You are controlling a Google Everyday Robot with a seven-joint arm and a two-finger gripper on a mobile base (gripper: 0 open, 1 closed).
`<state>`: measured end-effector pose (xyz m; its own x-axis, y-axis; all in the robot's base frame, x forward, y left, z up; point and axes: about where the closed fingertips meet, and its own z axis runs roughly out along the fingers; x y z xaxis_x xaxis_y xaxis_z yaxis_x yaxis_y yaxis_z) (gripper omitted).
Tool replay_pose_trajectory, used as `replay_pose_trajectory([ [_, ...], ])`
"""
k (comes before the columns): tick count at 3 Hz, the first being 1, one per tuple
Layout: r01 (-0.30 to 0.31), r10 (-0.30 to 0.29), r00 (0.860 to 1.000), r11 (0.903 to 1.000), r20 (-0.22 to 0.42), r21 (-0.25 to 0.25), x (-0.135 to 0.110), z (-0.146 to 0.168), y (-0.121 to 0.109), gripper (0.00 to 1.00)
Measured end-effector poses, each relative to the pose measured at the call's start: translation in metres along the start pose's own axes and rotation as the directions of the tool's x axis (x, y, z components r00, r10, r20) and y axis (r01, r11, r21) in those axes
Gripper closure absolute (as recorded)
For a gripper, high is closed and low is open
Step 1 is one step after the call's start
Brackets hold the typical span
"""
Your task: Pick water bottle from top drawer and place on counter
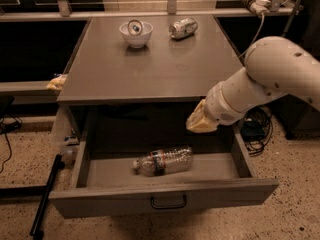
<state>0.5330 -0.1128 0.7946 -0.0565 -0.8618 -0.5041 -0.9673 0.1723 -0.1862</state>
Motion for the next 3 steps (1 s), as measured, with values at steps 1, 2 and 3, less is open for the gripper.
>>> replay_pose_trajectory([
  [1, -0.031, 0.032, 0.999, 0.9991, 0.033, -0.028, 0.0046, 0.0403, 0.0046, 1.0],
  [2, -0.032, 0.033, 0.999, 0.9991, 0.034, -0.026, 0.0051, 0.0418, 0.004, 1.0],
  [3, 0.007, -0.007, 1.0, 0.9998, -0.011, -0.019, 0.0059, 0.0443, 0.0109, 1.0],
])
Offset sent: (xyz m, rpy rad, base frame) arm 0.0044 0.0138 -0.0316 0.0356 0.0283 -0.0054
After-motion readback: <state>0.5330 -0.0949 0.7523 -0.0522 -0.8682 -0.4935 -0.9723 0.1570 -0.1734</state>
